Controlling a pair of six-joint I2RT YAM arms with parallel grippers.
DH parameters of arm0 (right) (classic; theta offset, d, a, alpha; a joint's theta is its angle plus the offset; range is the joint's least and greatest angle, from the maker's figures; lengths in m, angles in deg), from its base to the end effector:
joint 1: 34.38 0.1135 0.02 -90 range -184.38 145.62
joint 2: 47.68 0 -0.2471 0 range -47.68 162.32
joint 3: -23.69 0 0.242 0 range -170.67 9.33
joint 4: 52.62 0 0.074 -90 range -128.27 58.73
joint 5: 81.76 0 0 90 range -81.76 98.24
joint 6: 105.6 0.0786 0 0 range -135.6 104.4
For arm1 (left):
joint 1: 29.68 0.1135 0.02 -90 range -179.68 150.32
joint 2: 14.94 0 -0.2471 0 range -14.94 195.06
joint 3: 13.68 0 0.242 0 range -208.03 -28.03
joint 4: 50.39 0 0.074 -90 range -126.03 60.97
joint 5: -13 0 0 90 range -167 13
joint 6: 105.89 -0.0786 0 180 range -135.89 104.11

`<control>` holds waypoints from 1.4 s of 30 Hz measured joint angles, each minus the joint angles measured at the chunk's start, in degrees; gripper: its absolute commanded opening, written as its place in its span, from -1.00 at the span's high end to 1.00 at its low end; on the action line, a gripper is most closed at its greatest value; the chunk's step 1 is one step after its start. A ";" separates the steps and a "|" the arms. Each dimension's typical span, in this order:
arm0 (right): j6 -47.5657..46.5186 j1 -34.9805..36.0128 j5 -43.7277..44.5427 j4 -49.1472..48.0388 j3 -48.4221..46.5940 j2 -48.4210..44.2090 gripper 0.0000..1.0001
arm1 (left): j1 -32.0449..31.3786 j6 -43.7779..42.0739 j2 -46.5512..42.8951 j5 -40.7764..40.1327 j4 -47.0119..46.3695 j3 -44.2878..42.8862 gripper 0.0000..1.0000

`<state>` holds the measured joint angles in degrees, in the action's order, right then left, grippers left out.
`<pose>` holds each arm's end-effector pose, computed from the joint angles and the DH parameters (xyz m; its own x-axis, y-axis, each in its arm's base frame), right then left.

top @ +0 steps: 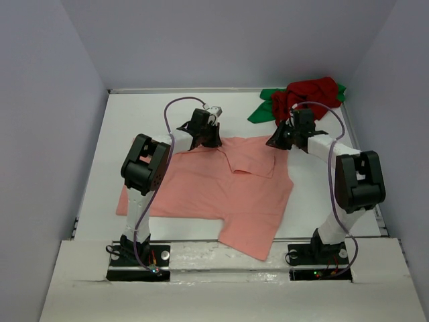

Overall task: Fold and stack the t-shirts
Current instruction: Fold the tshirt

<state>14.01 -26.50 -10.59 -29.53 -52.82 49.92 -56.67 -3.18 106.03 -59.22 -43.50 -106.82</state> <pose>0.3778 0.0779 0.1679 -0.7776 0.3645 -0.5124 0.0289 0.8347 0.5499 0.4200 -0.2408 0.1276 -0.6394 0.0905 -0.7635 0.5281 0.7735 -0.3505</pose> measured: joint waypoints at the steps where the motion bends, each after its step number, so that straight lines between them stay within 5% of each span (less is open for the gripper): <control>1: 0.22 0.00 -0.35 -0.79 -0.33 1.62 1.00 | 0.00 -0.04 0.00 0.02 0.00 0.00 1.00; 10: 1.60 0.00 -2.64 -7.93 -5.16 13.57 1.00 | 0.00 -0.24 0.00 0.20 0.00 0.00 1.00; 33: 1.46 0.02 2.78 -13.88 -6.05 17.70 1.00 | -0.02 -0.70 -0.42 1.70 -0.92 1.16 0.93; 42: 1.36 0.00 2.95 -14.19 -6.43 18.03 1.00 | 2.14 -0.55 -14.71 -1.55 -1.81 12.59 0.81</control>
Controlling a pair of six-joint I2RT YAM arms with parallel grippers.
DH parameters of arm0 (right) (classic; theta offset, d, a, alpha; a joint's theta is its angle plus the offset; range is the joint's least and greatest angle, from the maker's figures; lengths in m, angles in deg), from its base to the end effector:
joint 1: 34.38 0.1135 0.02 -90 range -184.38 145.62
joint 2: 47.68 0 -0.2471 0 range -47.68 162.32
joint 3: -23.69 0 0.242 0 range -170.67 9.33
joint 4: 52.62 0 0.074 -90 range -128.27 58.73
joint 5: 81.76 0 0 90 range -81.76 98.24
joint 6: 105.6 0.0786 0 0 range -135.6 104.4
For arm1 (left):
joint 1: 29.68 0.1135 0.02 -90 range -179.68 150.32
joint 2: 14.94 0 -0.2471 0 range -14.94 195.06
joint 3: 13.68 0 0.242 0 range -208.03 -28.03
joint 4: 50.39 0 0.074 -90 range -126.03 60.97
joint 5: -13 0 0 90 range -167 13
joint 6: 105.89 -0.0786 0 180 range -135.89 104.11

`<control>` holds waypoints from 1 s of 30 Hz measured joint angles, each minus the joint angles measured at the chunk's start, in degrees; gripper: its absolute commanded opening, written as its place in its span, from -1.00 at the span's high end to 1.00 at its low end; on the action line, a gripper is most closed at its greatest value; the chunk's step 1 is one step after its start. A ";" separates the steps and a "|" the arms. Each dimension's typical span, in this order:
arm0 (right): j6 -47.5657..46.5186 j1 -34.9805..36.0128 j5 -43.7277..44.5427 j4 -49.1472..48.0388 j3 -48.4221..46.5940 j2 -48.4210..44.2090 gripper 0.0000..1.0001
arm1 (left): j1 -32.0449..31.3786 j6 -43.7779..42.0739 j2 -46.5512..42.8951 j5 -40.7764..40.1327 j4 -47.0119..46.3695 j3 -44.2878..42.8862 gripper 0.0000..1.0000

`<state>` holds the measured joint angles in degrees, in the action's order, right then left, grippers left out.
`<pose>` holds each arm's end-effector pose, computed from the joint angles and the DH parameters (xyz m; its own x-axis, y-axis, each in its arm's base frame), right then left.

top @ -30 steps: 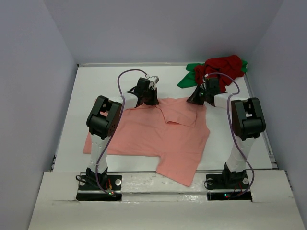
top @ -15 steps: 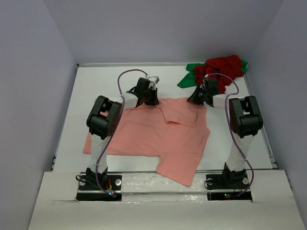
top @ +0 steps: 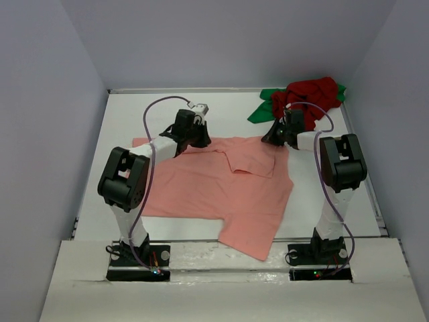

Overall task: Fold and stack the t-shirts
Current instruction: Fold the tshirt

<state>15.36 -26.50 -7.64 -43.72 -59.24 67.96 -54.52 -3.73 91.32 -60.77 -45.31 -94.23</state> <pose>0.4353 0.0820 0.1062 -0.7362 0.3976 -0.5477 0.0515 0.8398 0.5405 0.3861 -0.2029 0.1692 -0.5850 0.0479 -0.8096 0.5094 0.7985 -0.3208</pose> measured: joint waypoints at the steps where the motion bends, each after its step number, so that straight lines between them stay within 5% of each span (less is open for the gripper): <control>1: -0.07 0.00 0.00 -0.02 0.00 0.00 1.00 | 1.03 0.44 -1.57 -0.26 -0.42 0.74 0.84; 13: -0.24 0.00 0.02 -0.09 0.00 0.00 1.00 | 11.39 4.72 -3.32 -14.49 1.44 2.99 1.00; 30: -0.79 0.02 0.52 0.00 -0.07 0.00 1.00 | 20.68 8.98 -1.88 -20.94 3.21 3.61 1.00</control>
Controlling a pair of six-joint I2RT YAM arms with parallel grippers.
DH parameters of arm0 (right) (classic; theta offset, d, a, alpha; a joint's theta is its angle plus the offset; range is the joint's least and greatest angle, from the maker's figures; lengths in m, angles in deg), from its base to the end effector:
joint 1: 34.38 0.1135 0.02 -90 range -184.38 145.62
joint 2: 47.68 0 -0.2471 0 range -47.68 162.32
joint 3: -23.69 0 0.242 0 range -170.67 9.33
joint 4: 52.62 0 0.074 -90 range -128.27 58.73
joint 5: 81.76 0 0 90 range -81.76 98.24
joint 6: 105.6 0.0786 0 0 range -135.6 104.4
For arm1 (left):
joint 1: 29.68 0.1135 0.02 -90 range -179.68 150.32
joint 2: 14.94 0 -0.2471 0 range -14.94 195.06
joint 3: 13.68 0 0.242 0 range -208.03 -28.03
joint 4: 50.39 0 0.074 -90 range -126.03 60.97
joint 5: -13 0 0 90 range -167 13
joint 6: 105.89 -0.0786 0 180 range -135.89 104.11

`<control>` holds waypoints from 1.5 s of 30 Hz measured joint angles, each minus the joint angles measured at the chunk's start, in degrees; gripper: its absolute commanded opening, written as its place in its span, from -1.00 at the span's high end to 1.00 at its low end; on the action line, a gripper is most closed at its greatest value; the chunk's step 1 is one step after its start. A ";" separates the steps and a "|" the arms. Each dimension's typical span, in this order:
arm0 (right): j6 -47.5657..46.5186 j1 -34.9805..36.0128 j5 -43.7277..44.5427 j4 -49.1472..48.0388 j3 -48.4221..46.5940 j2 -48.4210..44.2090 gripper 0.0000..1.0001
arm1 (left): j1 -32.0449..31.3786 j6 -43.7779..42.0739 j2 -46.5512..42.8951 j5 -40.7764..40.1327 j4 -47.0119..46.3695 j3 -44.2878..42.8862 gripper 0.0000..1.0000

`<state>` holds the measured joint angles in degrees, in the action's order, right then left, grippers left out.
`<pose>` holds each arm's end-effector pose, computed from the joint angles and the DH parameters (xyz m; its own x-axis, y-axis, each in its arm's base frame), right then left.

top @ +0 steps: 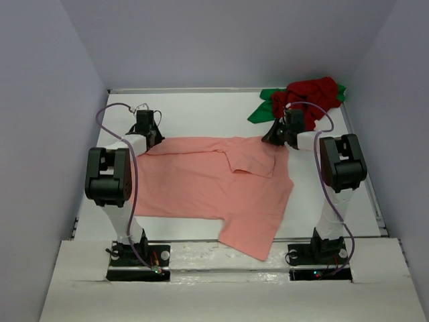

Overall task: Fold and stack the t-shirts
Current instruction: Fold the tshirt

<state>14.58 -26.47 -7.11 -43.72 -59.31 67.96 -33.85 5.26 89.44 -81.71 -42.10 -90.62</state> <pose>0.4358 0.0815 0.1064 -0.7332 0.3876 -0.5588 0.0458 0.8480 0.5280 0.4192 -0.0241 0.1524 -0.5453 -0.3208 -0.7744 -0.2046 0.9469 -0.2482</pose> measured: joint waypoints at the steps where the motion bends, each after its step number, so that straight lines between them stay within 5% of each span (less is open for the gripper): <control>1: 0.00 -0.02 0.11 0.02 -0.02 0.00 1.00 | 0.07 0.46 0.22 -0.24 0.44 -0.02 1.00; 19: -1.16 -0.02 6.29 7.02 -6.25 1.46 1.00 | 0.15 6.51 11.74 -2.36 14.08 -15.98 1.00; 45: -3.61 -0.02 9.44 16.35 -24.13 11.80 1.00 | 1.57 6.51 18.16 1.27 16.28 -25.75 1.00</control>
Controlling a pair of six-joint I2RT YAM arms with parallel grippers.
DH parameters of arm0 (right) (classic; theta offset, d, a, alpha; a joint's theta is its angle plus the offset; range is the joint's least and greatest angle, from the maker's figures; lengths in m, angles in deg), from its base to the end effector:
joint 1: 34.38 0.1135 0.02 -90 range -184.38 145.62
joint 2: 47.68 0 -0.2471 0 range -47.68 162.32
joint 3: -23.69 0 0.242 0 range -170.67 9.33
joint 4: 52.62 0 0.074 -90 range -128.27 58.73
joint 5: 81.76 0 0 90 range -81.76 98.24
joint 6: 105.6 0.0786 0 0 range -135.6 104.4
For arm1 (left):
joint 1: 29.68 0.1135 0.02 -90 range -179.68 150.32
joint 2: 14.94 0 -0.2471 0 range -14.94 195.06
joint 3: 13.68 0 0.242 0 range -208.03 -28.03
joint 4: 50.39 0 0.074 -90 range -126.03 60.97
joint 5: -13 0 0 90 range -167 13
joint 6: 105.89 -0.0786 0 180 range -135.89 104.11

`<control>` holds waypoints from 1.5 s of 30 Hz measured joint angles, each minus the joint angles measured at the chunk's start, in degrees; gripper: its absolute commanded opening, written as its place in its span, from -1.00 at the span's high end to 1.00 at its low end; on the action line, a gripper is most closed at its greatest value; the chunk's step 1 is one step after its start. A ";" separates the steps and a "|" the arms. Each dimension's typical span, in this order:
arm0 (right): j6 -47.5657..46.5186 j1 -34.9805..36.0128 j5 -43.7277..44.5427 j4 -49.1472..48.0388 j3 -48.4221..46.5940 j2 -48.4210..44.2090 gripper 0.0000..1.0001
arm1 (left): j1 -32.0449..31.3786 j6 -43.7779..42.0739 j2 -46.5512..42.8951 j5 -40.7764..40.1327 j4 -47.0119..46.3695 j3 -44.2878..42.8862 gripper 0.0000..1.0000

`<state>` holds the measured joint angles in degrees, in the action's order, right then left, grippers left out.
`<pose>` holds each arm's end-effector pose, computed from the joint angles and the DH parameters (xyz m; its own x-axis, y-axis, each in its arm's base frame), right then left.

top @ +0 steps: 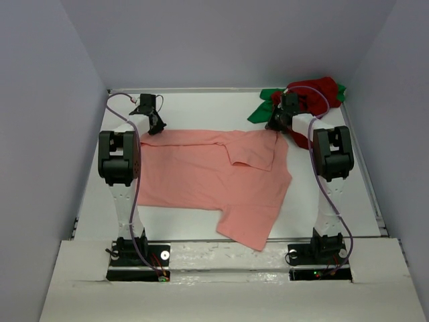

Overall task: Fold and stack the t-shirts
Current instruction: Fold the tshirt

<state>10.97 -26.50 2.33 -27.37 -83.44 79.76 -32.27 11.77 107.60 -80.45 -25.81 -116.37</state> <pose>0.4979 0.0771 0.1170 -0.7255 0.3487 -0.5933 0.1305 0.9162 0.3789 0.4891 -0.0174 0.1329 -0.6204 -0.4358 -0.6521 -0.3227 0.8996 -0.2942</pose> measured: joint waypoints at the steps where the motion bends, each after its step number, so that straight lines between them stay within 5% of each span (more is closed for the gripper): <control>1: -0.04 0.00 0.00 0.28 -0.33 0.11 1.00 | 0.04 -0.02 0.04 0.17 -0.17 -0.04 1.00; 13: -1.57 0.00 -0.26 2.03 -0.50 -2.54 1.00 | 0.09 0.66 -10.62 2.45 -3.13 7.87 1.00; 23: -3.23 0.00 -3.21 1.62 0.79 -19.34 0.93 | -0.68 1.75 -27.91 4.87 -5.27 8.33 1.00; 26: -2.82 0.00 -5.11 0.87 5.73 -26.80 0.48 | -1.92 1.73 -31.41 5.38 -5.64 10.56 1.00; 31: -1.75 0.00 -5.95 0.76 16.24 -38.32 0.14 | -4.28 2.56 -40.72 6.05 -7.80 24.39 1.00; 34: -0.85 0.00 -5.81 1.51 24.35 -45.77 -0.50 | -4.55 4.31 -47.63 6.67 -8.09 34.03 1.00; 35: -0.96 0.00 -5.53 1.66 26.32 -47.32 -0.54 | -4.55 4.90 -49.20 6.64 -9.11 36.37 1.00; 38: -1.16 0.00 -2.56 2.93 29.42 -50.27 -0.54 | -4.46 6.88 -57.44 5.84 -12.04 44.41 1.00; 40: -1.36 0.00 -1.03 2.95 29.40 -49.70 -0.36 | -4.44 7.15 -63.91 5.79 -14.03 48.35 0.98; 45: -1.73 -0.02 -1.40 3.30 22.18 -37.64 -0.08 | -4.44 5.20 -69.40 8.28 -19.08 48.39 0.49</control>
<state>9.24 -26.52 0.93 -24.07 -61.26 42.12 -36.71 16.97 38.20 -72.16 -44.90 -67.98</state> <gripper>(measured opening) 0.589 0.149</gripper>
